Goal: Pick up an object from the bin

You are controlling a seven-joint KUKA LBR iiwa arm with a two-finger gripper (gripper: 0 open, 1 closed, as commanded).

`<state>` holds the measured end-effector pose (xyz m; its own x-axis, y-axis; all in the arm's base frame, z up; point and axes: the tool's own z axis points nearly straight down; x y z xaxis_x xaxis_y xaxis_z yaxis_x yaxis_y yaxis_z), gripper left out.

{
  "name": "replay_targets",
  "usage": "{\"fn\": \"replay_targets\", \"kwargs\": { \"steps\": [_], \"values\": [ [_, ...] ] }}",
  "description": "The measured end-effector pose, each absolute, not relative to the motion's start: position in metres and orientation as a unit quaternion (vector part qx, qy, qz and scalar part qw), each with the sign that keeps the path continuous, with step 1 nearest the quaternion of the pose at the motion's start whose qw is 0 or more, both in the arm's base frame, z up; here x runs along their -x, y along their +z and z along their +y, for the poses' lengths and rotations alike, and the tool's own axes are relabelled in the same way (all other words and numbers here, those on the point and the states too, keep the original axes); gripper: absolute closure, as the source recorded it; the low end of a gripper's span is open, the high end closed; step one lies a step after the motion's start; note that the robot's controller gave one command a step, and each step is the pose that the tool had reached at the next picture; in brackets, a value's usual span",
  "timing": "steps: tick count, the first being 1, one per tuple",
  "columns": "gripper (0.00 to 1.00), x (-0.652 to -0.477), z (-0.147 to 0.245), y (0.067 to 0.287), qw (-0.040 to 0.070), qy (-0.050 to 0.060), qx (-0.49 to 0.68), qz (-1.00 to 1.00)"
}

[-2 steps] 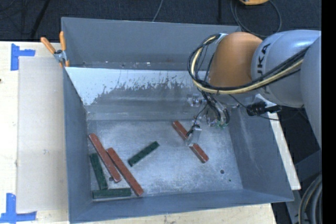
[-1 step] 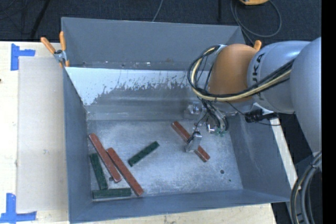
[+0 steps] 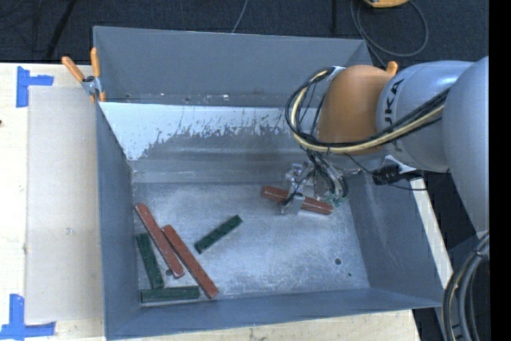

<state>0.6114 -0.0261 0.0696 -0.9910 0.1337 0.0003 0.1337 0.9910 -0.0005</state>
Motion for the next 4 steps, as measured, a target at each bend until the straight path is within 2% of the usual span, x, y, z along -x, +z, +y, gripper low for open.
{"fn": "replay_targets", "kwargs": {
  "steps": [1, 2, 3, 4],
  "values": [
    [1.0, -0.607, -0.07, 0.091, -0.001, 0.001, -0.218, -0.976],
    [0.0, -0.607, -0.069, 0.091, -0.001, 0.0, -0.217, -0.976],
    [0.0, -0.615, -0.072, 0.069, 0.0, -0.001, -0.303, -0.953],
    [1.0, -0.615, -0.072, 0.07, -0.001, -0.001, -0.301, -0.954]
  ]
}}
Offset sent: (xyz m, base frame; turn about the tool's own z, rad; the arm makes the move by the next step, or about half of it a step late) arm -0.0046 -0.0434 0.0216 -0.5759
